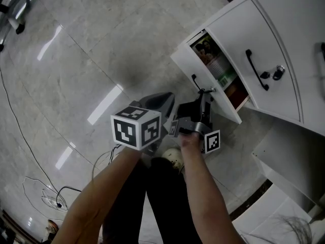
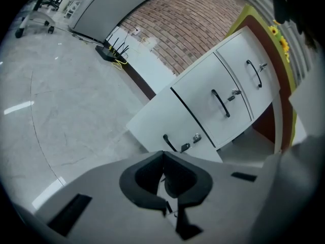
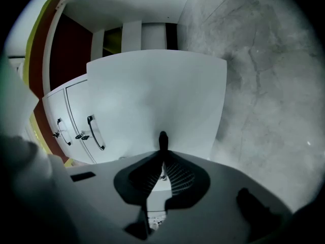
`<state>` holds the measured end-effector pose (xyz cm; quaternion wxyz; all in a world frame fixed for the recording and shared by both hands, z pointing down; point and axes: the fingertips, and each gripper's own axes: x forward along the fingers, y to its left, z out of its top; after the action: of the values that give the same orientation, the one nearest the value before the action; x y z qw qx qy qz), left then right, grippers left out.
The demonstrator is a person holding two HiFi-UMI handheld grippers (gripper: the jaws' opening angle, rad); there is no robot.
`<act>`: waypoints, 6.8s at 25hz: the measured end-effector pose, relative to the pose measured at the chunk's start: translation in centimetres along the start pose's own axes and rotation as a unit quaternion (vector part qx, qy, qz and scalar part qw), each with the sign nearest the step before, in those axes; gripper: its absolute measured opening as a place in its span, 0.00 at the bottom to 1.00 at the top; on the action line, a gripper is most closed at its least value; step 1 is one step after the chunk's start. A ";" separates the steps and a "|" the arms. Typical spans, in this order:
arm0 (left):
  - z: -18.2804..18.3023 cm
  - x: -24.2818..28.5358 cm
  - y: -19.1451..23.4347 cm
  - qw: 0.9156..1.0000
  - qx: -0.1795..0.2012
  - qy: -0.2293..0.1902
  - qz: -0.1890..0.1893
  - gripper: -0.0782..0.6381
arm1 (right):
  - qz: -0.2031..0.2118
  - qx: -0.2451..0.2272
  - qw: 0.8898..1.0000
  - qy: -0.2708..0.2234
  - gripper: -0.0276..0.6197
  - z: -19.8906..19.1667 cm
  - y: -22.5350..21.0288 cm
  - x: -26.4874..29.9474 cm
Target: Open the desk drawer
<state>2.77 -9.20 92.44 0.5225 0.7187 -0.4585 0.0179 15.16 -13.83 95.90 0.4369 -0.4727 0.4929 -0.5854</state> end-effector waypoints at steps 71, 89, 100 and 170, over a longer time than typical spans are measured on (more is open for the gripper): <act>12.6 -33.2 -40.0 0.978 0.199 0.049 -0.040 0.12 | -0.091 -0.485 0.785 0.374 0.07 -12.0 47.9 -22.2; 13.7 -35.2 -47.9 0.949 0.309 0.036 -0.041 0.12 | -0.061 -0.571 0.766 0.290 0.07 -8.9 57.7 -23.4; 15.2 -35.1 -47.0 0.952 0.305 0.023 -0.017 0.12 | -0.044 -0.596 0.742 0.303 0.07 -9.4 57.9 -22.3; 4.8 -17.0 -17.8 0.981 0.126 0.100 0.105 0.12 | -0.097 -0.150 0.959 0.219 0.07 -6.9 25.4 -11.2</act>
<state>2.84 -1.40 68.63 0.4666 0.7212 -0.4704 0.2020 11.44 -5.06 68.95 0.1835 -0.4388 0.6100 -0.6338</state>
